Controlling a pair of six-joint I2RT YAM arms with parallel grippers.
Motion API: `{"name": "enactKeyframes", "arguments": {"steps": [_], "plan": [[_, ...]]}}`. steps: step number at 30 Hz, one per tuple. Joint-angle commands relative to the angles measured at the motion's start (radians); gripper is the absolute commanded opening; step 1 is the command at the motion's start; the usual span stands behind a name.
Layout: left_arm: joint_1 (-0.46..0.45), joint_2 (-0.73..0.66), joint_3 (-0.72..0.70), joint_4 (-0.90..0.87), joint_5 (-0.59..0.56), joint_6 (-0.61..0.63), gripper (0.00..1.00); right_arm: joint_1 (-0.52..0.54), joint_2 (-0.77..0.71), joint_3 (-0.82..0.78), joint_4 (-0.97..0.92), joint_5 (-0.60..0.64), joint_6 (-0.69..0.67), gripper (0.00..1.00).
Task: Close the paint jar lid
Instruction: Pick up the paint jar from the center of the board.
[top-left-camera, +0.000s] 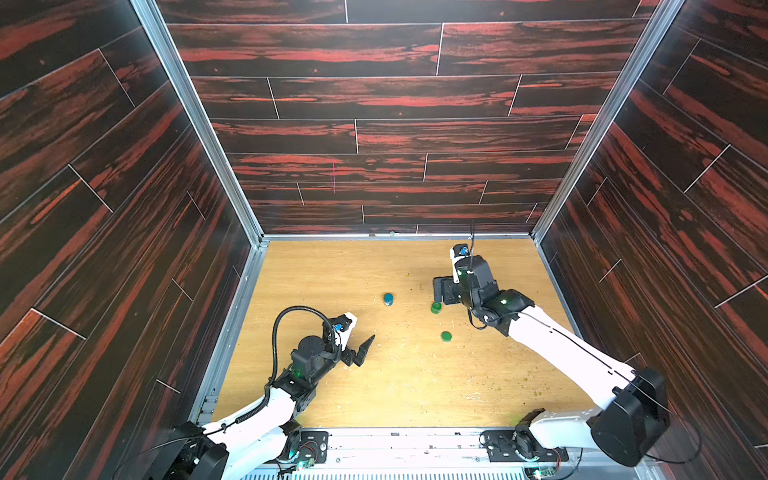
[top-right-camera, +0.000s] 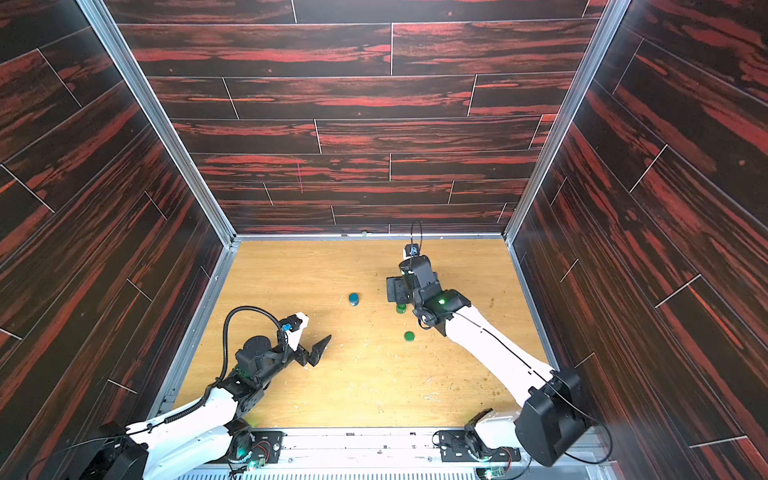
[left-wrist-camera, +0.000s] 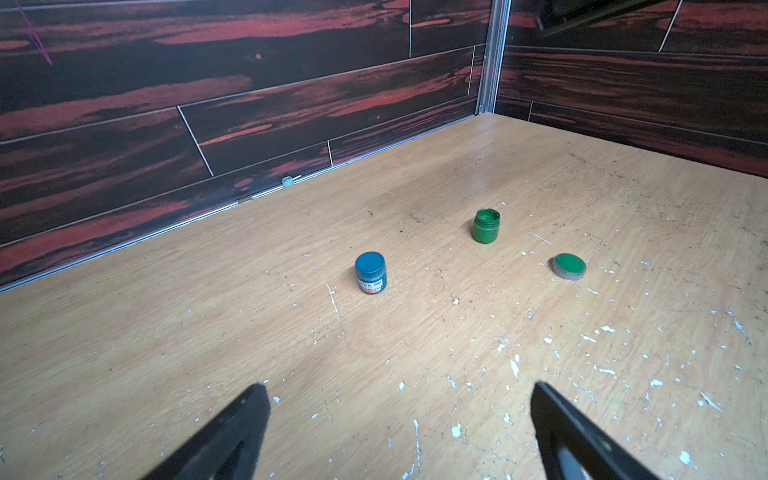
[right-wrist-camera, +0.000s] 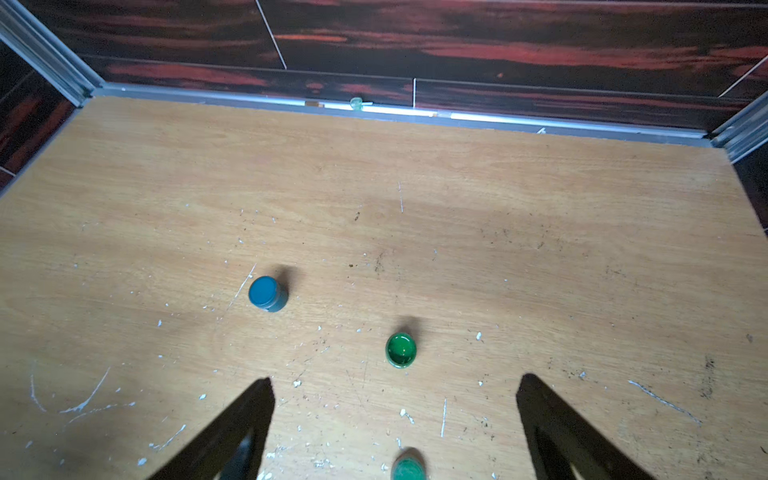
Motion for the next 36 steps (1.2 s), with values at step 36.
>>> {"name": "enactKeyframes", "arguments": {"steps": [36], "plan": [[-0.001, 0.095, 0.082, 0.052, -0.037, -0.143, 1.0, -0.104, 0.495, 0.151, -0.151, -0.211, 0.04, 0.84]]}}
